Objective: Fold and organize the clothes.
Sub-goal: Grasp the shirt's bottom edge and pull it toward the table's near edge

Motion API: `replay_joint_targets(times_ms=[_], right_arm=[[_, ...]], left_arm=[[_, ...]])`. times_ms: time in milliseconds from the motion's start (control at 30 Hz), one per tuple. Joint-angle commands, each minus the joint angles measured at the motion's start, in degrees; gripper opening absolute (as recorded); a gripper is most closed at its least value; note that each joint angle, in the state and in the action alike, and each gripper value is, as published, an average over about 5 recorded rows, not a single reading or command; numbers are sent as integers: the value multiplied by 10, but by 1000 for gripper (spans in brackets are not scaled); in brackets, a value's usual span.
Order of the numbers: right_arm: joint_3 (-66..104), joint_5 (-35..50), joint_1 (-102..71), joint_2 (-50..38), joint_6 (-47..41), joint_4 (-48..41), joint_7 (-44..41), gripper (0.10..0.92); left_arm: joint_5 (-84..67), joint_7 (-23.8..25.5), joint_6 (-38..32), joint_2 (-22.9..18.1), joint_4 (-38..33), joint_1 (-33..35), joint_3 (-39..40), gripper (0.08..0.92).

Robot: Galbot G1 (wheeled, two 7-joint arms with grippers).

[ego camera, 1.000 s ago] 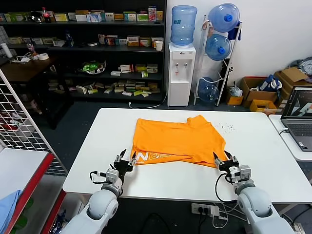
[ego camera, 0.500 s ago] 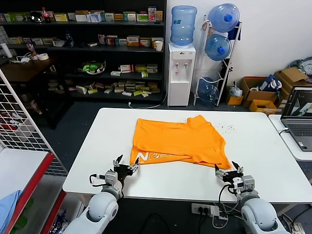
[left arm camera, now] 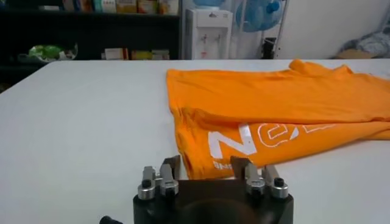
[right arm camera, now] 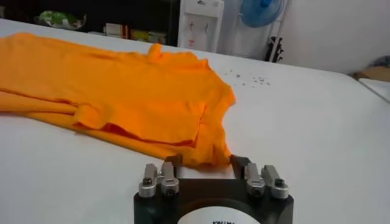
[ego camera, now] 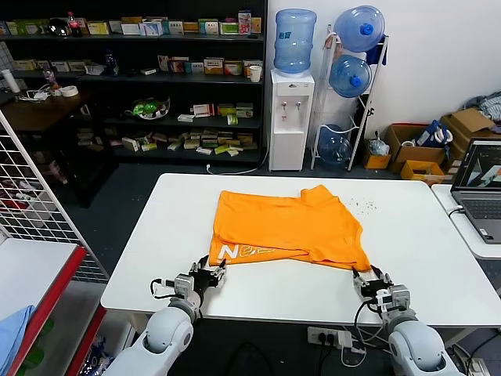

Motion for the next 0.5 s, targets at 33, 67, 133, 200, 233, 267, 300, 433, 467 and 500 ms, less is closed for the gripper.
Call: replay_joint_targets(times_ms=[33, 67, 133, 200, 233, 267, 300, 433, 467, 500], right_arm=[[2, -2, -1, -6, -2, 2, -6, 411], [2, -3, -3, -9, -3, 5, -7, 385], [3, -2, -9, -17, -5, 15, -9, 333], [6, 0, -21, -28, -7, 29, -8, 272], [8, 1, -30, -35, -10, 39, -7, 246], [10, 4, -39, -42, -12, 50, -5, 212], [12, 6, -50, -49, -14, 63, -3, 186], [24, 16, -101, -73, -22, 114, 8, 129], [26, 19, -114, -76, -24, 126, 11, 126], [29, 21, -128, -79, -26, 138, 14, 126]], left_arm=[[-10, 15, 18, 7, -4, 1, -1, 464], [-12, 15, 19, 9, -8, 3, -1, 438], [-21, 15, 24, 15, -18, 8, -1, 378], [-33, 13, 30, 22, -32, 14, -2, 326], [-40, 11, 34, 27, -41, 17, -3, 291], [-46, 10, 38, 33, -50, 22, -3, 265], [-53, 7, 42, 38, -62, 28, -3, 239], [-72, -6, 55, 67, -112, 56, -2, 133], [-75, -9, 57, 73, -122, 64, -2, 118], [-77, -12, 60, 80, -133, 73, -2, 112]])
